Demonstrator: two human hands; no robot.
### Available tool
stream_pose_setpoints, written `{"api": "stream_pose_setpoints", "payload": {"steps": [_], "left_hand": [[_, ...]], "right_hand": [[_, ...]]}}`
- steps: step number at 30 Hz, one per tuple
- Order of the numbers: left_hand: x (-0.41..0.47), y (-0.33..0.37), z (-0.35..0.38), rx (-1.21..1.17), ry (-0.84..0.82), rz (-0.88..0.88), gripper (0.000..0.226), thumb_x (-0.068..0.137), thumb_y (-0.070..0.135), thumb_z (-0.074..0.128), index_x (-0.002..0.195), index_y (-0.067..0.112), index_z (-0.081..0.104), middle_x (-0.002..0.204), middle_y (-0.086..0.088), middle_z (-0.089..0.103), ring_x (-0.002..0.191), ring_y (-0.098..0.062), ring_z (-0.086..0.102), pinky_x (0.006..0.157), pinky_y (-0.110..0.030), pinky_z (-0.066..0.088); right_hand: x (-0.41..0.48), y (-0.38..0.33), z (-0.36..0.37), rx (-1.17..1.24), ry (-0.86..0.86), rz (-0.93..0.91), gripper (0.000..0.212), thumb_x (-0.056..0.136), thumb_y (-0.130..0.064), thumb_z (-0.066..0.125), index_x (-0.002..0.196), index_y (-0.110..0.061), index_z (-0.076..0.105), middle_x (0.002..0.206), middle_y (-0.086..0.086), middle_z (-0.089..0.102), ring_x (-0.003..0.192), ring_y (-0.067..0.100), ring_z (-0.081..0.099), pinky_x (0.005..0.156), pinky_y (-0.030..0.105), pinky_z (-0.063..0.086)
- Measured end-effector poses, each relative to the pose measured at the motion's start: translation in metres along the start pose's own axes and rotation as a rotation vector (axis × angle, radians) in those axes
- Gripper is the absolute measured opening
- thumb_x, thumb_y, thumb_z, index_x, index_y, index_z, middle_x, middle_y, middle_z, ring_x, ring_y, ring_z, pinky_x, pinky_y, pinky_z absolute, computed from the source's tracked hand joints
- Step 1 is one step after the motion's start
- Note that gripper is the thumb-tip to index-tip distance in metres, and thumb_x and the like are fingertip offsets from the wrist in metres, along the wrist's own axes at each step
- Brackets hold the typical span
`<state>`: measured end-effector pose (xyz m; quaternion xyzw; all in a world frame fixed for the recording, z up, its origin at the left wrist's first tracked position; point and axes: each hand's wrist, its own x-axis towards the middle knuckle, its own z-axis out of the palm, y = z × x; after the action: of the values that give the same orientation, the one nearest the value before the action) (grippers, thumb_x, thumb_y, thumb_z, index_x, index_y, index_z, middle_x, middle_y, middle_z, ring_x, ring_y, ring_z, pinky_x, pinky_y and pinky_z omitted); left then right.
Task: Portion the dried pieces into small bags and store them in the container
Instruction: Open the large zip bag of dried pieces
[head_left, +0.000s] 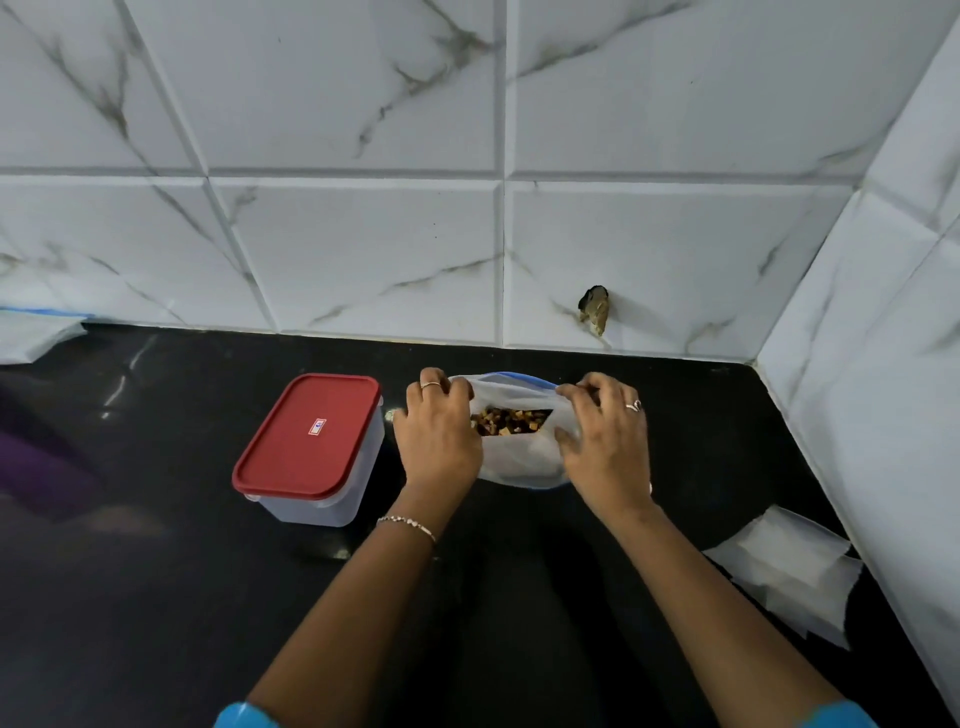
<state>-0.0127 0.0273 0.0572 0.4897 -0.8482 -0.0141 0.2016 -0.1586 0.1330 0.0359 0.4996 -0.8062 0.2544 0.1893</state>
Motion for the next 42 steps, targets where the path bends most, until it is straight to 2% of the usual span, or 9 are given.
{"api": "stream_pose_setpoints", "payload": {"steps": [5,10,15,19,26,30,33,39,42], "left_hand": [[0.013,-0.006,0.007,-0.003,-0.068,0.022,0.061,0.08,0.003,0.07,0.132,0.015,0.04,0.135,-0.01,0.037,0.116,-0.026,0.048,0.083,-0.035,0.053],[0.018,-0.018,0.012,-0.204,-0.073,-0.05,0.044,0.087,0.0,0.061,0.129,0.009,0.052,0.133,-0.014,0.043,0.113,-0.031,0.053,0.088,-0.035,0.047],[0.026,-0.034,0.016,-0.415,-0.072,-0.171,0.031,0.086,-0.003,0.053,0.107,0.011,0.07,0.109,-0.012,0.064,0.104,-0.026,0.059,0.086,-0.026,0.043],[0.02,-0.036,0.02,-0.497,-0.118,-0.218,0.03,0.085,-0.002,0.05,0.102,0.011,0.071,0.106,-0.007,0.07,0.101,-0.022,0.062,0.08,-0.022,0.041],[0.018,-0.029,0.018,-0.309,-0.178,-0.061,0.026,0.081,0.031,0.07,0.104,0.019,0.066,0.111,-0.007,0.054,0.109,-0.024,0.049,0.092,-0.031,0.043],[0.025,-0.021,0.017,-0.239,-0.145,0.013,0.016,0.095,0.023,0.059,0.106,0.013,0.064,0.108,-0.008,0.06,0.102,-0.022,0.054,0.082,-0.03,0.046],[0.032,-0.02,0.016,-0.489,-0.157,-0.135,0.014,0.097,0.01,0.05,0.109,0.012,0.059,0.095,-0.001,0.062,0.086,-0.015,0.058,0.072,-0.026,0.044],[0.042,-0.024,0.019,-0.977,-0.253,-0.512,0.013,0.099,0.007,0.045,0.102,0.016,0.055,0.107,-0.011,0.063,0.101,-0.027,0.063,0.088,-0.043,0.055],[0.041,-0.023,0.024,-0.95,-0.291,-0.509,0.013,0.1,0.01,0.044,0.107,0.015,0.053,0.108,-0.009,0.06,0.099,-0.024,0.06,0.083,-0.037,0.053]], "right_hand": [[0.013,0.017,0.01,0.027,-0.048,-0.03,0.029,0.075,-0.013,0.079,0.103,-0.011,0.07,0.099,0.003,0.065,0.089,0.019,0.06,0.071,0.031,0.054],[0.024,0.016,0.012,0.274,-0.07,0.162,0.01,0.088,-0.004,0.059,0.092,-0.012,0.062,0.085,0.0,0.064,0.077,0.017,0.059,0.065,0.027,0.047],[0.04,0.026,0.008,0.872,-0.159,0.736,0.019,0.089,0.004,0.057,0.091,-0.015,0.061,0.101,0.004,0.065,0.096,0.021,0.063,0.075,0.027,0.048],[0.035,0.031,-0.003,1.412,-0.404,1.133,0.021,0.094,0.003,0.049,0.096,-0.013,0.062,0.101,0.009,0.066,0.087,0.021,0.064,0.068,0.032,0.056],[0.034,0.019,-0.019,1.139,-0.574,0.908,0.019,0.092,-0.006,0.051,0.093,-0.015,0.068,0.098,0.011,0.068,0.083,0.02,0.063,0.069,0.031,0.051],[0.037,0.008,-0.023,0.886,-0.625,0.676,0.015,0.087,-0.025,0.069,0.099,-0.018,0.068,0.095,0.001,0.065,0.088,0.012,0.058,0.066,0.025,0.043],[0.038,0.008,-0.02,0.795,-0.603,0.628,0.016,0.093,-0.016,0.06,0.107,-0.019,0.068,0.101,-0.002,0.062,0.086,0.006,0.053,0.063,0.021,0.04],[0.038,0.028,-0.017,0.811,-0.741,0.484,0.041,0.086,-0.012,0.069,0.123,-0.023,0.053,0.12,-0.001,0.058,0.109,0.014,0.057,0.084,0.029,0.052],[0.033,0.023,-0.011,0.251,-0.61,0.204,0.064,0.075,-0.029,0.079,0.129,-0.024,0.044,0.127,-0.003,0.05,0.12,0.016,0.049,0.101,0.035,0.044]]}}
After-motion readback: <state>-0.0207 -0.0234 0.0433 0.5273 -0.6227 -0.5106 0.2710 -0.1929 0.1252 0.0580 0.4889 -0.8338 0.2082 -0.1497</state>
